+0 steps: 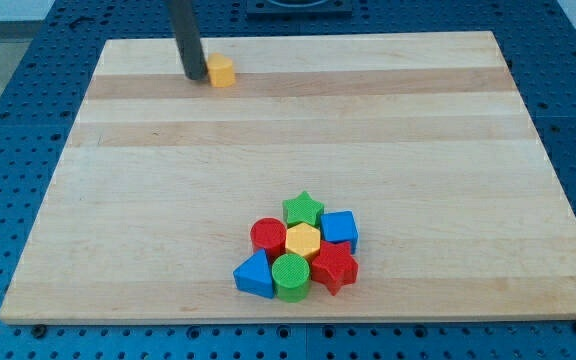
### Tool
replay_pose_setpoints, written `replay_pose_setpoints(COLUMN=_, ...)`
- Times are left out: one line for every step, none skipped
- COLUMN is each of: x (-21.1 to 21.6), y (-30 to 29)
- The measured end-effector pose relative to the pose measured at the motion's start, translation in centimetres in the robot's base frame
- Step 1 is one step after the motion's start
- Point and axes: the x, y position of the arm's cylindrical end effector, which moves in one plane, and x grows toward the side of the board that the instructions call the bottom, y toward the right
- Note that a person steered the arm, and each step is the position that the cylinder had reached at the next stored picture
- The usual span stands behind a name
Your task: Push yellow heart towards the top center
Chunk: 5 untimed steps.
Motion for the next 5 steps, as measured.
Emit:
replay_pose_setpoints(x=0.1, y=3.8)
replay_pose_setpoints(x=0.2, y=5.1)
replay_pose_setpoints(x=1.1, y=4.3)
replay_pose_setpoints(x=1.1, y=5.2)
replay_pose_setpoints(x=1.1, y=5.2)
